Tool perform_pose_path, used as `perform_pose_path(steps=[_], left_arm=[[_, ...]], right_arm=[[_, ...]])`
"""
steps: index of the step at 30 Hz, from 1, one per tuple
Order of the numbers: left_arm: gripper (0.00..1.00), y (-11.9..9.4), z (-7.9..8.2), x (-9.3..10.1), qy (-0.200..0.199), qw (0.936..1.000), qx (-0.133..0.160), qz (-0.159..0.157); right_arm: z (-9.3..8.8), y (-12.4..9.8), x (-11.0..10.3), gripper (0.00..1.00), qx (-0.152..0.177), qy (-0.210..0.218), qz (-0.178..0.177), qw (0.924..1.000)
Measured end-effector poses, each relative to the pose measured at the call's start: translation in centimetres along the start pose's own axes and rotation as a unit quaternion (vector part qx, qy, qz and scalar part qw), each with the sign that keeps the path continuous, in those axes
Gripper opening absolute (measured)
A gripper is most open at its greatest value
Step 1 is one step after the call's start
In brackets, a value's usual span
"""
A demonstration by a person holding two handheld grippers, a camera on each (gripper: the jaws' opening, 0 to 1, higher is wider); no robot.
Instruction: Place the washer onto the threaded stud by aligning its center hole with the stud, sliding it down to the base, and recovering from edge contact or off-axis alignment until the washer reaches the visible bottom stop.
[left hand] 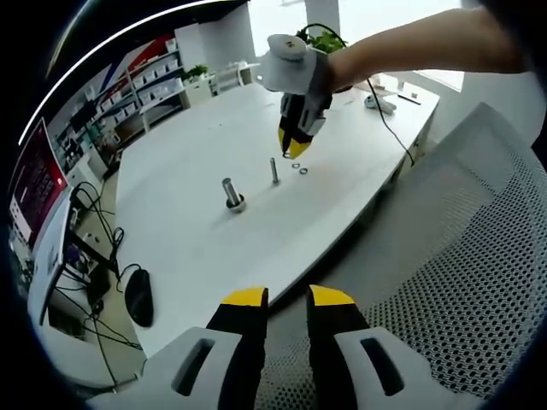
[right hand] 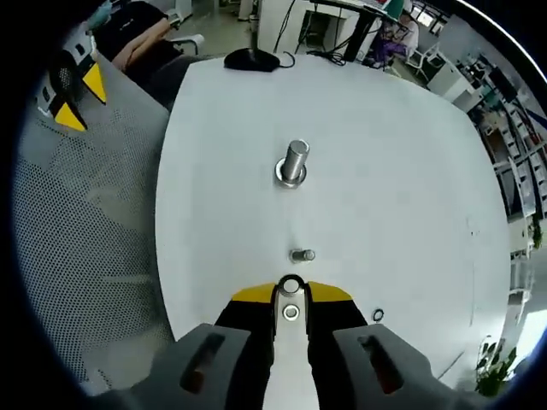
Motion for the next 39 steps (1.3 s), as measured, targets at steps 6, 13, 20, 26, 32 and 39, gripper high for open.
perform_pose_path(steps=[6, 13, 20, 26, 32, 39], left_arm=[[0.15, 0.1, -0.1, 0.0, 0.0, 1.0, -0.001, -0.002], [0.15, 0.0, -0.1, 0.1, 0.0, 1.0, -0.001, -0.003], [0.16, 0.1, -0.1, 0.0, -0.001, 1.0, -0.001, -0.001], [0.16, 0.1, -0.1, 0.1, -0.004, 1.0, -0.003, -0.003], [0.16, 0.1, -0.1, 0.0, -0.004, 1.0, -0.002, -0.001], [0.16, 0.1, -0.1, 0.0, -0.008, 1.0, -0.004, -0.002]], right_arm=[[0.9, 0.5, 0.6, 0.14, 0.001, 0.0, -0.002, 1.0], [1.4, 0.5, 0.4, 0.14, -0.008, -0.018, 0.003, 0.9998], [1.2, 1.3, 0.2, 0.14, -0.022, -0.024, 0.016, 0.9993], [1.2, 2.5, 0.6, 0.14, -0.03, -0.035, 0.019, 0.9988], [0.6, 4.0, 0.6, 0.14, -0.043, -0.046, 0.021, 0.9978], [0.4, 5.2, 0.2, 0.14, -0.049, -0.042, 0.022, 0.9977]])
Point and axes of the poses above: the point that each gripper's makers call its tool centre point, and the gripper's own axes: y roughly forward along the fingers, x roughly to its right, z roughly out of its top, the point moved 1 cm from there along -y, roughly backward along the fingers
